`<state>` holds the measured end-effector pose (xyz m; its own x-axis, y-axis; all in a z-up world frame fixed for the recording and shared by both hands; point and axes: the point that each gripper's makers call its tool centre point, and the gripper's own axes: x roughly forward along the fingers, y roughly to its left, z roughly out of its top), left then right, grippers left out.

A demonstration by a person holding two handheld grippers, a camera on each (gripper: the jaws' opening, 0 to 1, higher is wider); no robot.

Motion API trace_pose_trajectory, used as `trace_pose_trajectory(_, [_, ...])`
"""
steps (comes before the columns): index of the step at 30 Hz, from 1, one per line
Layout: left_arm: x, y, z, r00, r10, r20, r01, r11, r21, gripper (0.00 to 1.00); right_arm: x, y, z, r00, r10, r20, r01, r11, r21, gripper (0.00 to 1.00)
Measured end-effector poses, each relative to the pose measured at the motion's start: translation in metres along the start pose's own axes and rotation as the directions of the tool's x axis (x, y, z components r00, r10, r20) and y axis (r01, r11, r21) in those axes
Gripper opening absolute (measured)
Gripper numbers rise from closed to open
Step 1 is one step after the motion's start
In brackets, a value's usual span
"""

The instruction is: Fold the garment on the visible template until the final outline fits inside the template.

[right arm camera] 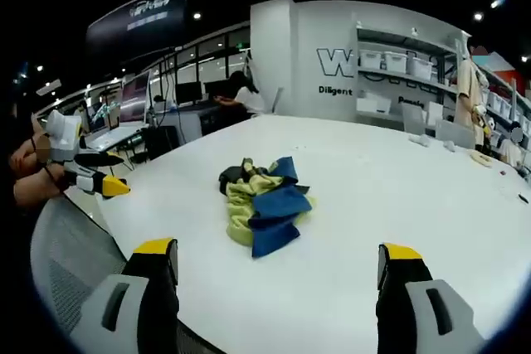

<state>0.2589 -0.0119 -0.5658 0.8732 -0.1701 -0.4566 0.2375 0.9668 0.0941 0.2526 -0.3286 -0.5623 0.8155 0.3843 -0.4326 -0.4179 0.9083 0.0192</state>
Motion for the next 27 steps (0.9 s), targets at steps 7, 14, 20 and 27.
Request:
trace_pose_trajectory(7, [0.0003,0.0,-0.0008,1.0,0.0,-0.003,0.0,1.0,-0.002,0.89,0.0003,-0.0014,-0.002,1.0,-0.002,-0.01,0.002,1.0,-0.011,0.99])
trace_pose_trajectory(14, [0.0004,-0.0002,-0.0015,1.0,-0.003,-0.008,0.003,1.0,0.0,0.89,0.0015,-0.0039,-0.0045,1.0,-0.008,-0.017,0.008,1.0,-0.024,0.99])
trace_pose_trajectory(20, [0.0007,0.0002,-0.0018,1.0,-0.003,-0.008,0.003,1.0,-0.002,0.88,0.0027,-0.0045,-0.0063,1.0,-0.008,-0.022,0.008,0.999,-0.039,0.99])
trace_pose_trajectory(27, [0.0003,0.0002,-0.0011,1.0,-0.004,-0.005,0.004,1.0,-0.004,0.88,0.0032,-0.0044,-0.006,1.0,-0.007,-0.019,0.007,0.999,-0.039,0.99])
